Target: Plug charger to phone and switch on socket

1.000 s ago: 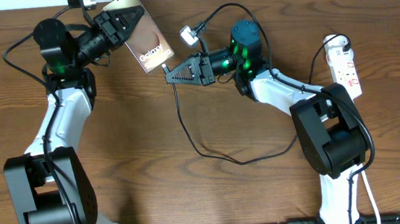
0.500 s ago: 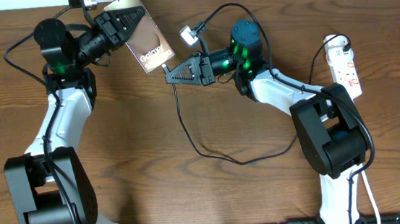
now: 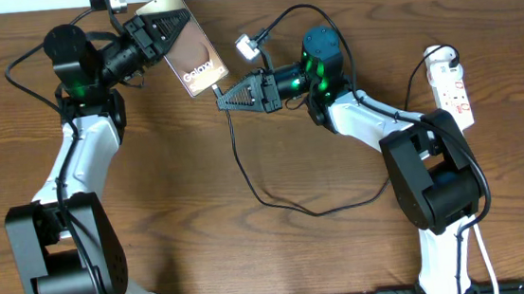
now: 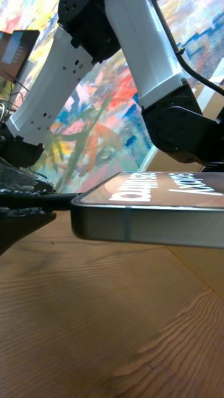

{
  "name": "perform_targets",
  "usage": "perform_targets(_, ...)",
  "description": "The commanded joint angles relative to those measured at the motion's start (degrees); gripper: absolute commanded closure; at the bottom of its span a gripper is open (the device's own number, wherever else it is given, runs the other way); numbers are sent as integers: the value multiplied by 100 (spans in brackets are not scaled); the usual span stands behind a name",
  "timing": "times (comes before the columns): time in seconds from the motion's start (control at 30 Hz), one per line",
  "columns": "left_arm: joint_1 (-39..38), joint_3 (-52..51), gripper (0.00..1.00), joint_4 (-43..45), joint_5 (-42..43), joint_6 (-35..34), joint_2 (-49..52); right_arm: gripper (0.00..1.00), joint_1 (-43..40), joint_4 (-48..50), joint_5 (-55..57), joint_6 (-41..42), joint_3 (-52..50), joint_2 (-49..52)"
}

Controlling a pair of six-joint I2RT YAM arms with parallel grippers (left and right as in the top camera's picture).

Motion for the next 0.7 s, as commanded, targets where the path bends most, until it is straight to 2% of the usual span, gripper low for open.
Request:
perform_targets(0.0,7,76,93,74,125,35,33,99,-20,33,44,37,37,15)
perform_targets(0.23,7,76,93,74,-68,35,33,99,-20,31,20,37,37,15)
perform_targets(0.67,4,76,93,72,120,83,33,99,-15,33,22,37,37,15)
